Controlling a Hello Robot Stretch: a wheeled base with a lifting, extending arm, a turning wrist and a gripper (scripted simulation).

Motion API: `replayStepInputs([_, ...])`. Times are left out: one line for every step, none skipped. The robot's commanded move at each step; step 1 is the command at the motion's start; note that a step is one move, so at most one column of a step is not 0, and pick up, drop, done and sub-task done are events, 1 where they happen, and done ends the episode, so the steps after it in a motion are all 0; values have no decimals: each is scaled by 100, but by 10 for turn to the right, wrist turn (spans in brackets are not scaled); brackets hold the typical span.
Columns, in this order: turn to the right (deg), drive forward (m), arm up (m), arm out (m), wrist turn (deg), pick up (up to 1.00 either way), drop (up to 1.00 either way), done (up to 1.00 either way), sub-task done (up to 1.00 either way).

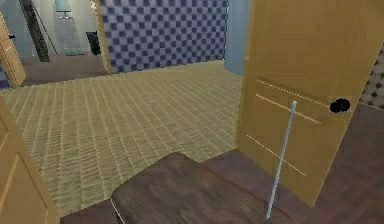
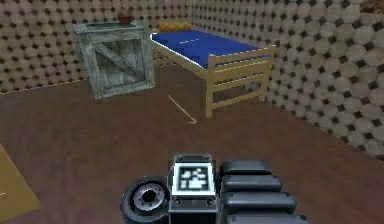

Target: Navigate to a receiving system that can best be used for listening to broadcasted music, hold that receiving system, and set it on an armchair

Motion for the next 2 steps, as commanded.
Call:
replayStepInputs([-60,0,0,0,0,0,0,0,0])
replayStepInputs([0,85,0,0,0,0,0,0,0])
